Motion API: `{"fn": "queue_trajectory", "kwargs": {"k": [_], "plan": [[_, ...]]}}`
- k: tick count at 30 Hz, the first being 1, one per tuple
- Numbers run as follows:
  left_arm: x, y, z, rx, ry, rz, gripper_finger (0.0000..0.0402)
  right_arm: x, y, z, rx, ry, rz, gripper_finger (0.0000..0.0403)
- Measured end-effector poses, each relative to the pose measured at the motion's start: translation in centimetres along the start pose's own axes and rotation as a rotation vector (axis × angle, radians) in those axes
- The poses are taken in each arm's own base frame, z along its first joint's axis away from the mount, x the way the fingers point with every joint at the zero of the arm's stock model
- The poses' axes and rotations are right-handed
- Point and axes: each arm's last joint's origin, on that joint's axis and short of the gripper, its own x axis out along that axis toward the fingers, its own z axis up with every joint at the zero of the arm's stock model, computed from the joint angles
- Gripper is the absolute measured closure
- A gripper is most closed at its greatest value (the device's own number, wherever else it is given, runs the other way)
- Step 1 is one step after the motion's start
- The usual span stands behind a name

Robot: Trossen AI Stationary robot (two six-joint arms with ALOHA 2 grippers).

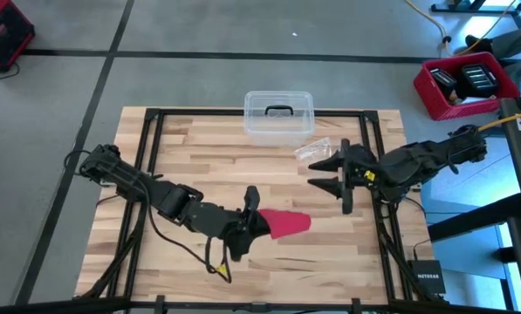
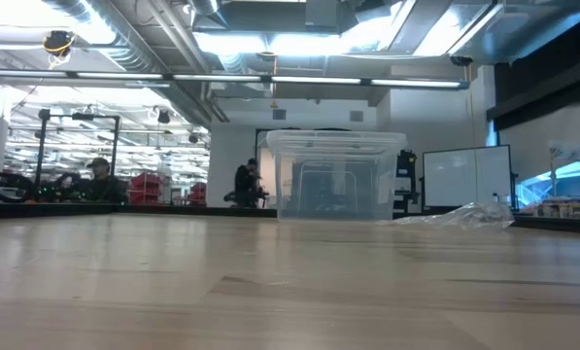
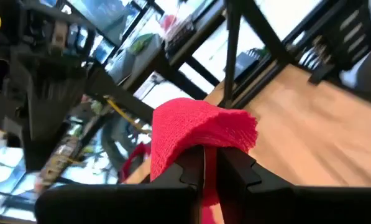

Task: Roll bandage
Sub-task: Roll the red bandage

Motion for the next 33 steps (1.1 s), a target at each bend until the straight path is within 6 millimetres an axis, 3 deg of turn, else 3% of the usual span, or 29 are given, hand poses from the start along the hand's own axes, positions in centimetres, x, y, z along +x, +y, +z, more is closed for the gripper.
{"fn": "queue_trajectory", "kwargs": {"k": [8, 14, 19, 21, 26, 33], "plan": [[-0.2, 1.3, 0.0, -0.174, -0.033, 0.045, 0.0384, -1.4, -1.8, -2.1, -0.151, 0.175, -0.15, 0.0205], [-0.6, 3.1, 0.2, -0.226, -0.093, 0.12, 0.0384, 0.0, -1.1, -8.4, -0.213, 0.201, -0.122, 0.0205], [0.1, 3.6, -0.6, -0.232, -0.062, 0.133, 0.0384, 2.4, -0.3, -14.4, -0.326, -0.035, -0.155, 0.0205], [0.2, 3.8, -0.8, -0.235, -0.059, 0.14, 0.0384, 3.4, -0.4, -15.5, -0.342, -0.165, -0.147, 0.0205], [0.2, 3.9, -0.8, -0.227, -0.06, 0.144, 0.0384, 4.9, -1.0, -15.8, -0.365, -0.352, -0.124, 0.0205], [0.2, 3.8, -0.7, -0.226, -0.061, 0.139, 0.0384, 4.8, -0.4, -13.7, -0.391, -0.484, 0.199, 0.0205]]}}
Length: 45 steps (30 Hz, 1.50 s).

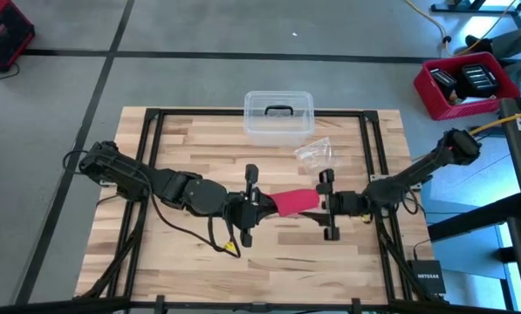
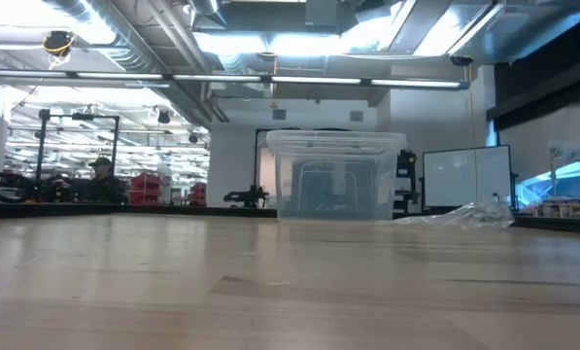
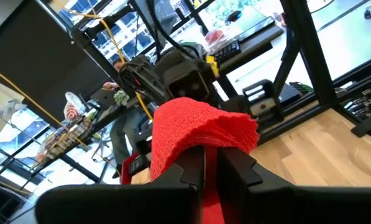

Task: Roll bandage
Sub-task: Roll the red bandage

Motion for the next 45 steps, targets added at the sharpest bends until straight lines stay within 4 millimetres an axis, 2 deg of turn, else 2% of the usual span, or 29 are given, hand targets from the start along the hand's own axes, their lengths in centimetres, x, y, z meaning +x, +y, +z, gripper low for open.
{"fn": "queue_trajectory", "kwargs": {"k": [3, 7, 13, 16, 20, 21, 26, 30, 39, 45], "plan": [[0.0, 0.0, 0.0, -0.013, -0.003, 0.001, 0.0384, 0.5, -0.8, -0.1, -0.008, 0.002, -0.058, 0.0205], [0.0, 0.0, 0.1, -0.034, -0.004, 0.001, 0.0384, 1.3, -1.6, -0.2, -0.013, -0.006, -0.041, 0.0205], [0.0, 0.0, 0.0, -0.034, -0.003, 0.0, 0.0384, 2.6, -1.7, 0.4, -0.058, -0.031, -0.028, 0.0217], [0.0, 0.0, 0.0, -0.038, -0.003, 0.0, 0.0384, 3.0, -1.6, 0.5, -0.135, -0.024, -0.034, 0.0263], [-0.1, -0.2, 0.1, -0.062, -0.014, -0.02, 0.0384, 3.1, -1.5, 0.6, -0.187, -0.03, -0.038, 0.0371], [-0.1, -0.3, 0.2, -0.068, -0.026, -0.042, 0.0384, 3.1, -1.6, 0.6, -0.206, -0.036, -0.043, 0.0386], [-0.6, -1.3, 0.7, -0.067, -0.052, -0.099, 0.0384, 2.9, -1.7, 0.9, -0.236, -0.028, -0.086, 0.0386], [-1.1, -2.0, 1.1, -0.038, -0.046, -0.077, 0.0384, 2.3, -1.1, 1.9, -0.293, -0.047, -0.09, 0.0396], [-1.1, -2.1, 0.8, -0.043, -0.008, -0.072, 0.0384, 0.4, -0.4, 4.3, -0.433, -0.065, -0.17, 0.0396], [-0.7, -1.9, 0.5, -0.075, -0.028, -0.159, 0.0384, 0.5, -1.0, 5.8, -0.516, -0.035, -0.271, 0.0399]]}}
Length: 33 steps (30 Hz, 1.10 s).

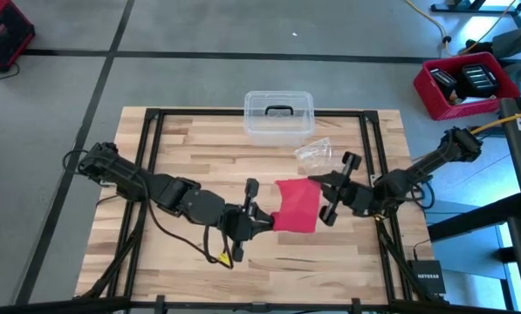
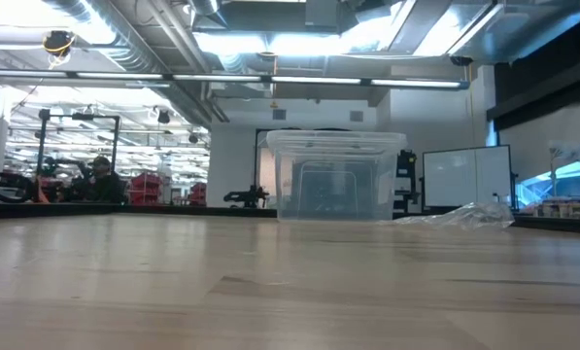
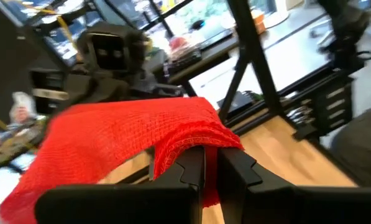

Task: Roll bandage
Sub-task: Roll the red bandage

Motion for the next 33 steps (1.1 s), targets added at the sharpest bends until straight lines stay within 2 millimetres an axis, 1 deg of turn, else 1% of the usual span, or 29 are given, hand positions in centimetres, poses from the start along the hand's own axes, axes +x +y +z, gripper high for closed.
{"fn": "queue_trajectory", "kwargs": {"k": [4, 7, 11, 14, 18, 21, 23, 26, 30, 33], "plan": [[0.3, -0.2, -0.3, 0.006, 0.004, -0.035, 0.0384, 0.4, -0.7, 0.6, -0.056, 0.059, -0.053, 0.0399], [0.5, -0.5, -0.3, 0.037, -0.008, -0.072, 0.0384, 0.5, -0.7, 0.5, -0.08, 0.114, -0.068, 0.04], [0.2, -1.2, 0.4, 0.083, -0.07, -0.106, 0.0384, 0.4, -0.6, 0.1, -0.102, 0.203, -0.106, 0.0399], [-0.2, -1.7, 0.8, 0.103, -0.101, -0.132, 0.0384, 0.4, -0.7, 0.1, -0.117, 0.236, -0.135, 0.04], [-0.2, -2.1, 0.3, 0.095, -0.04, -0.169, 0.0384, 0.2, -1.8, 0.8, -0.115, 0.212, -0.187, 0.04], [0.5, -2.4, -0.3, 0.08, -0.03, -0.209, 0.0384, 0.0, -2.9, 1.4, -0.108, 0.21, -0.221, 0.04], [0.9, -2.5, -0.5, 0.079, -0.034, -0.237, 0.0384, -0.3, -3.5, 1.6, -0.125, 0.226, -0.239, 0.0401], [0.9, -2.6, -0.8, 0.07, -0.009, -0.253, 0.0384, -0.6, -4.2, 1.8, -0.15, 0.263, -0.267, 0.0401], [1.1, -2.2, -1.2, 0.048, 0.021, -0.247, 0.0384, -1.2, -5.3, 2.1, -0.126, 0.261, -0.287, 0.0401], [1.2, -2.0, -1.1, 0.051, 0.002, -0.242, 0.0384, -1.2, -5.1, 1.8, -0.105, 0.278, -0.261, 0.0401]]}}
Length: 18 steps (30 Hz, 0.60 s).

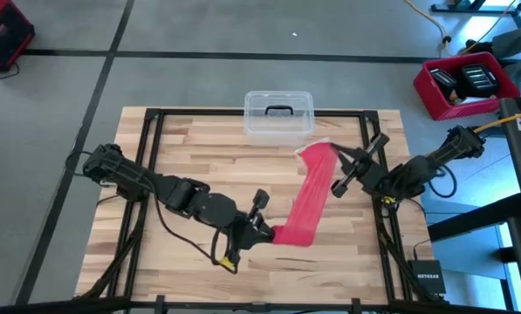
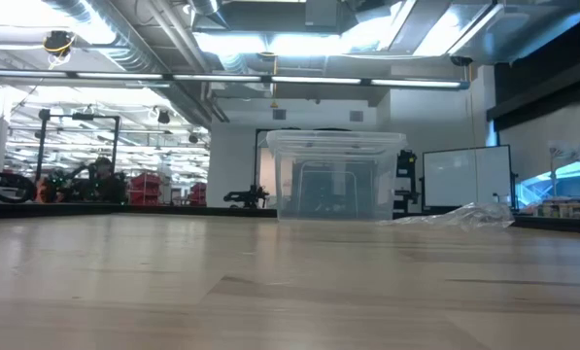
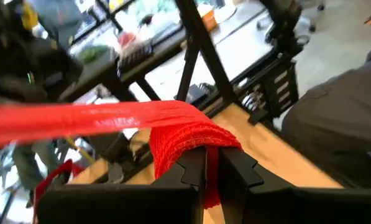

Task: Roll bandage
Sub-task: Roll the red bandage

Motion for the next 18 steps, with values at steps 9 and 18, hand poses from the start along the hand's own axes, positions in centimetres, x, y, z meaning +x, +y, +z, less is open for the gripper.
{"fn": "queue_trajectory", "kwargs": {"k": [9, 18], "plan": [[-0.7, 0.7, 3.0, 0.153, -0.28, 0.147, 0.0384, 0.2, 2.8, -1.0, 0.012, 0.004, 0.17, 0.0397], [-1.6, 2.0, 4.2, 0.307, -0.281, 0.428, 0.0384, 0.3, 5.4, -1.8, 0.071, 0.029, 0.292, 0.0397]]}}
